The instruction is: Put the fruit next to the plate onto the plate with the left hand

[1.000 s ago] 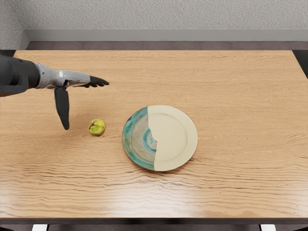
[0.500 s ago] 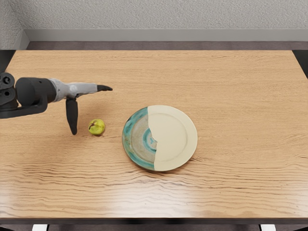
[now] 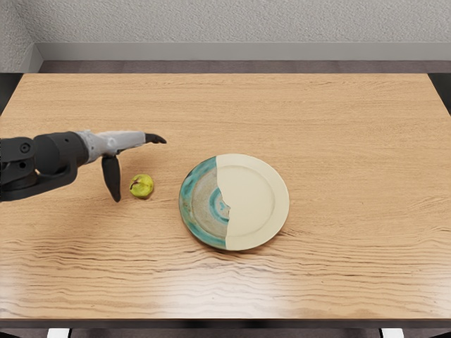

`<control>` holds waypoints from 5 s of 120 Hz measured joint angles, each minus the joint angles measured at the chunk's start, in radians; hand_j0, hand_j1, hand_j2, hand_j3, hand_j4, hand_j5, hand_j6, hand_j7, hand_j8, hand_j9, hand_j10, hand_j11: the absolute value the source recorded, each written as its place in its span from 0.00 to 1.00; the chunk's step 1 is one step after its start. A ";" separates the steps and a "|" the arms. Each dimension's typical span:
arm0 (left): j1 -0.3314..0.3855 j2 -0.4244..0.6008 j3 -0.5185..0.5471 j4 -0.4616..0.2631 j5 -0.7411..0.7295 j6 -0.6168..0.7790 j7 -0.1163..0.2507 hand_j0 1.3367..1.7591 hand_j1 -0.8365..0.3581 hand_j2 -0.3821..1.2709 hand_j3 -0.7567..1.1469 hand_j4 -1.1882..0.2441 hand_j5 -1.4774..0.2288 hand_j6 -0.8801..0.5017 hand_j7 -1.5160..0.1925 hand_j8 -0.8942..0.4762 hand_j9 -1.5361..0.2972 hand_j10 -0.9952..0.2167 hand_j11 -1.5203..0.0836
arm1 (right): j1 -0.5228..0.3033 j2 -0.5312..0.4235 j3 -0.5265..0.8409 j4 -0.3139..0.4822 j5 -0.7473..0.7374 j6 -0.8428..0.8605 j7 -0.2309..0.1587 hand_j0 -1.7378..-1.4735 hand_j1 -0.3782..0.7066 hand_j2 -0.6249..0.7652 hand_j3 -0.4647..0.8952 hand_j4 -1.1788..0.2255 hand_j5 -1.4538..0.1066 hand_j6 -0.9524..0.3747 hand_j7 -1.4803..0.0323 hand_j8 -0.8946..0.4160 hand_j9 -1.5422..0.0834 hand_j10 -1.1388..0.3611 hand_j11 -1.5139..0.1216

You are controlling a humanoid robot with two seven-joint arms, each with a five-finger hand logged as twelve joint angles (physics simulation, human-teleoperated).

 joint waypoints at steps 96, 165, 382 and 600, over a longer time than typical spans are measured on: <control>0.075 -0.024 0.027 -0.014 0.006 0.171 -0.014 0.76 0.69 0.27 0.40 0.64 0.66 0.44 0.68 0.45 0.64 0.60 0.73 | 0.000 0.000 0.000 0.000 0.000 0.000 0.000 0.30 0.03 0.45 0.34 0.84 0.93 0.72 0.98 0.68 0.95 0.76 0.93; 0.103 -0.017 0.084 -0.016 0.005 0.317 -0.108 0.76 0.63 0.29 0.40 0.60 0.61 0.40 0.64 0.41 0.60 0.55 0.68 | 0.000 0.000 0.000 0.000 0.000 0.000 0.000 0.30 0.03 0.45 0.34 0.84 0.93 0.72 0.98 0.68 0.95 0.76 0.93; 0.121 -0.026 0.113 0.025 -0.017 0.283 -0.136 0.76 0.47 0.29 0.40 0.45 0.47 0.27 0.48 0.28 0.46 0.38 0.51 | 0.000 0.000 0.000 0.000 0.000 0.000 0.000 0.30 0.03 0.45 0.34 0.84 0.93 0.72 0.98 0.68 0.95 0.76 0.93; 0.036 -0.030 -0.218 0.015 -0.288 -0.351 -0.202 0.74 0.41 0.38 0.40 0.24 0.24 0.39 0.25 0.38 0.20 0.14 0.22 | 0.000 0.000 0.000 0.000 0.000 0.000 0.000 0.30 0.03 0.45 0.34 0.84 0.93 0.72 0.98 0.68 0.95 0.76 0.93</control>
